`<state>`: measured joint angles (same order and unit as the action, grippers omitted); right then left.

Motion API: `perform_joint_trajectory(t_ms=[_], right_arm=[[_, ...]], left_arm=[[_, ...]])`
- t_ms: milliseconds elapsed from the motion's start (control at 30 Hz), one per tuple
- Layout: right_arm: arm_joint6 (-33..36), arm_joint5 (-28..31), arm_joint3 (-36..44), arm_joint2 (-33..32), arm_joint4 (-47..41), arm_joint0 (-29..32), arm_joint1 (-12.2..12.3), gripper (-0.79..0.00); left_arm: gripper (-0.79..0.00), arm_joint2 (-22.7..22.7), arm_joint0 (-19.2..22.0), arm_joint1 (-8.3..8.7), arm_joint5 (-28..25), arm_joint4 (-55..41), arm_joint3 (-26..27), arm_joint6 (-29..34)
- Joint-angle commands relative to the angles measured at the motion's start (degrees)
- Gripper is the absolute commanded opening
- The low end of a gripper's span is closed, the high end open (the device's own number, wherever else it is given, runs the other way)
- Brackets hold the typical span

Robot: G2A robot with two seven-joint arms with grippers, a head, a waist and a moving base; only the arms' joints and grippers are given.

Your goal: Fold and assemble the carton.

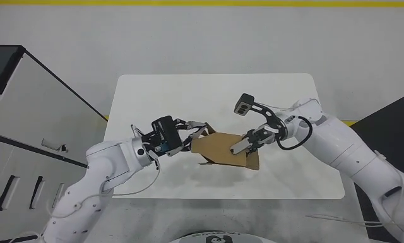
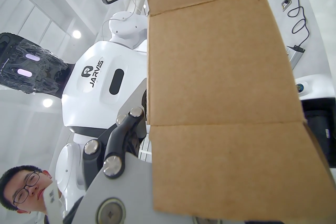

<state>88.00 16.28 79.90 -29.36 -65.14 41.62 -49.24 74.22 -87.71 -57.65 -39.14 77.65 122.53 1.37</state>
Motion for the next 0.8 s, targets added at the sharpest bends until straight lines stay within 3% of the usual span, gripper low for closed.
perform_joint_trajectory(t_ms=[0,767], right_arm=[[0.0,0.0,-0.1,0.5,-0.1,-0.4,0.0,-0.785],[0.0,0.0,-3.1,-3.9,-7.0,1.8,-0.3,-0.785]], left_arm=[[-0.785,-0.3,0.2,-0.03,-0.1,0.0,0.0,0.0],[-0.785,4.5,-0.9,0.24,1.7,-2.7,-0.5,-2.1]])
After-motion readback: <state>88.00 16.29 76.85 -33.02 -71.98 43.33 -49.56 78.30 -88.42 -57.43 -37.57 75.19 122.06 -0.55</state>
